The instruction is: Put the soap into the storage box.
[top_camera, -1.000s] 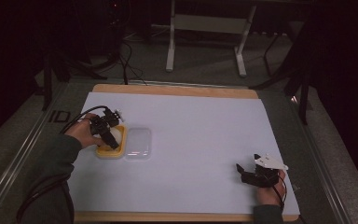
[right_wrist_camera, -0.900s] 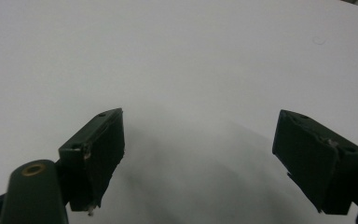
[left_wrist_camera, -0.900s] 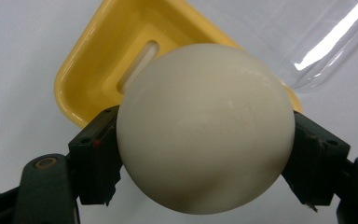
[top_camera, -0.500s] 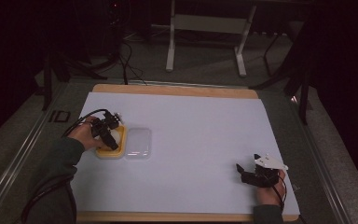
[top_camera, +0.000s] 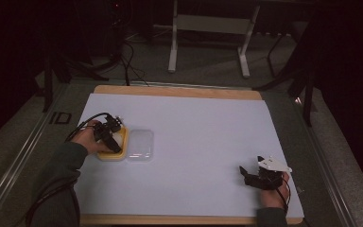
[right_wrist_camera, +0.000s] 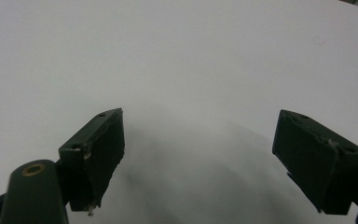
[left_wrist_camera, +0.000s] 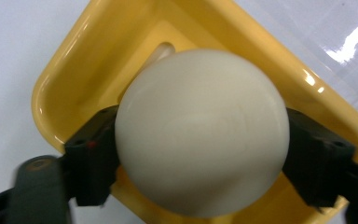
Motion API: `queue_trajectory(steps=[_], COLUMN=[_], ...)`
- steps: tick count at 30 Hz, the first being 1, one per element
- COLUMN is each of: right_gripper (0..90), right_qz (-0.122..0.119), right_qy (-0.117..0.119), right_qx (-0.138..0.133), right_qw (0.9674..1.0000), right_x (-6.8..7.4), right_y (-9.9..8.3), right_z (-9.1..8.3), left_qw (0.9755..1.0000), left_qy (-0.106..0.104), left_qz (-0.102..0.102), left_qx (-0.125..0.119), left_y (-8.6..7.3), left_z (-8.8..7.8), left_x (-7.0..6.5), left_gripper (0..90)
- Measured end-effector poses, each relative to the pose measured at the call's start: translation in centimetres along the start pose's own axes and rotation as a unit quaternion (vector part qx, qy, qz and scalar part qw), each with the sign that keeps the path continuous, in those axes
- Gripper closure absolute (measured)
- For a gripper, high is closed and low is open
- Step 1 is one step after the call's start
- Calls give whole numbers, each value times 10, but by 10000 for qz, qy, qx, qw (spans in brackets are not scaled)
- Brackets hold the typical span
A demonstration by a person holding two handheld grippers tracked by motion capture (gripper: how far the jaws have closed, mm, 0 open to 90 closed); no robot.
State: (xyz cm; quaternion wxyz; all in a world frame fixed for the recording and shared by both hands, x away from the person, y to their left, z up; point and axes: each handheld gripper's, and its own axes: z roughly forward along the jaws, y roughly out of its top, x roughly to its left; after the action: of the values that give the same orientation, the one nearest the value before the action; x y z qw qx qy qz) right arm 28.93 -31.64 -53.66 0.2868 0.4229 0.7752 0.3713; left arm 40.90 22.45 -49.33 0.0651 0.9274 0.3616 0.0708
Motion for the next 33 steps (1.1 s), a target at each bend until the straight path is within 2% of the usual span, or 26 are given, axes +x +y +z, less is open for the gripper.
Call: queue_trajectory(steps=[5,6,8,13,15,19,22,25,26,29,33], right_gripper=[168,168,168,168,168,168,168,168,168,168,168], right_qz=[-7,-10,-11,-19,-13,-22,-35,-35,-32,-31,-33], right_qy=[1,1,-1,-10,-8,-12,-19,-21,-22,-20,-17], right_qx=[2,5,9,26,24,32,32,31,29,31,37], right_qw=[10000,10000,10000,10000,10000,10000,10000,10000,10000,10000,10000], right_x=[0,0,0,0,0,0,1,1,1,0,1], right_y=[0,0,0,0,0,0,0,0,0,0,0], right_z=[0,0,0,0,0,0,0,0,0,0,1], left_qw=[9999,9997,9995,9996,9993,9973,9960,9958,9952,9933,9905], left_qy=[41,134,174,136,142,94,57,-25,-85,-199,-176], left_qz=[94,203,250,215,246,226,240,279,317,299,514], left_qx=[-6,24,32,-146,-239,-690,-854,-870,-920,-1097,-1263], left_y=[0,1,1,-1,-2,-5,-7,-7,-8,-9,-7], left_z=[0,-3,-5,-17,-24,-41,-48,-51,-53,-57,-62], left_x=[-2,-3,-4,-3,-3,-6,-8,-10,-12,-18,-33], left_gripper=[129,98,86,42,42,43,60,91,164,167,211])
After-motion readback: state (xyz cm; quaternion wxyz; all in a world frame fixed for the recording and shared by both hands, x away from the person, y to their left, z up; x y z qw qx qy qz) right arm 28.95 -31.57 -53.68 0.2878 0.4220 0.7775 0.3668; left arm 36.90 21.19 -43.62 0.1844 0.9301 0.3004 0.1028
